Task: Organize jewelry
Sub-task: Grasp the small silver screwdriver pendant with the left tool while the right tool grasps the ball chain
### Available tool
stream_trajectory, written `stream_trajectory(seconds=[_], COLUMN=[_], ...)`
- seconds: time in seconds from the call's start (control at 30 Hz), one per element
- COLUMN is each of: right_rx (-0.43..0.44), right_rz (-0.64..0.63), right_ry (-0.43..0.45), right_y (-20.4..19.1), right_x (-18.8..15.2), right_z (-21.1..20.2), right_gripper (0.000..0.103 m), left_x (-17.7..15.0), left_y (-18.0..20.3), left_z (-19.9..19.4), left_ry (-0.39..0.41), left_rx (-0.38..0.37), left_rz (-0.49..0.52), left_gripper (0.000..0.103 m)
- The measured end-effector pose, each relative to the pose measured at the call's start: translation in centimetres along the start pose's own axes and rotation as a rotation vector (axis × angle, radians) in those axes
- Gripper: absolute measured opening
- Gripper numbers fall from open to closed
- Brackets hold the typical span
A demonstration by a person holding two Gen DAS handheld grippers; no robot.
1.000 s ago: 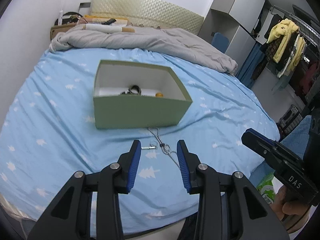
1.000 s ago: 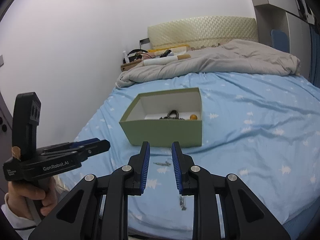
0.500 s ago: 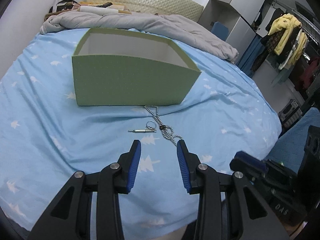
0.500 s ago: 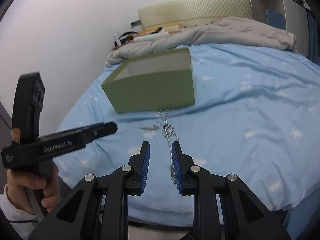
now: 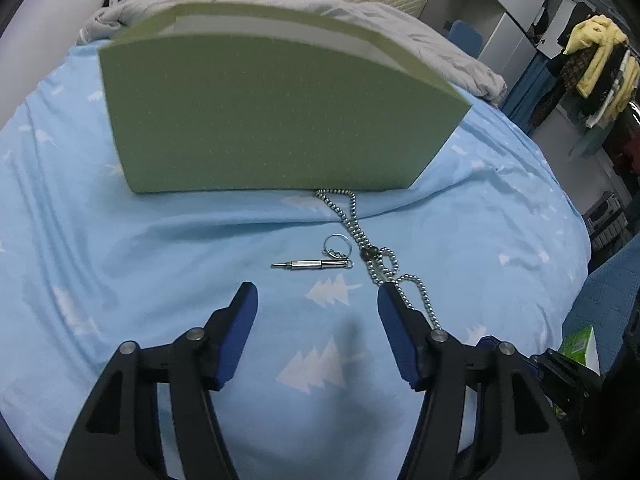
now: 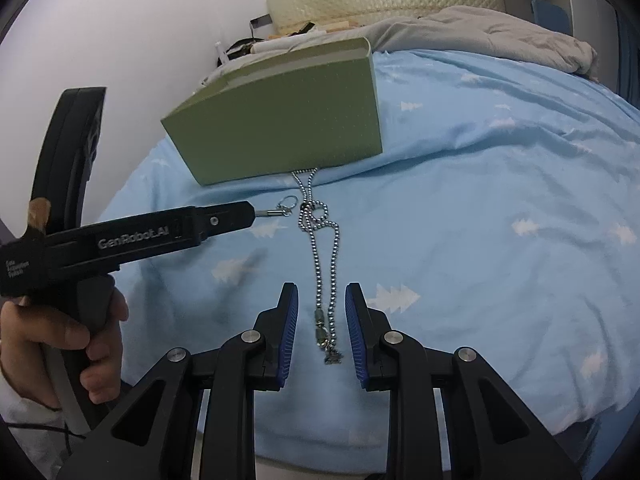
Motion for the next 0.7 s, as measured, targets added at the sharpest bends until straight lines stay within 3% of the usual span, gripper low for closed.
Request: stream_trajectory(seconds=[0.4,0.7], right_rx=[-0.023,-0.045], right_rz=[-0.038,-0.087], right_ry=[0.001,-0.025], right_y=[0.4,-0.1], right_x=[0.5,0.8], right_z=[2.7,4.5], right_gripper=[0.023,0.023], left_x=[1.3,1.2], left_y=[-0.1,-0.8], left_z=[2.6,2.8], left_ry=[-0.020,-0.038], left_rx=[0.040,0.071], left_rz=[0.054,0.076], left_gripper=[0.062,0.051])
Point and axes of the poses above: each gripper's, at about its wrist camera, not at the fingertips, and z roughly the way its jaws point, y to its right, x to its top, the point moved 4 cm from there along z, roughly the way its jaws point, and after that the axes turned 3 degrees about -z, right-handed, at the moved point
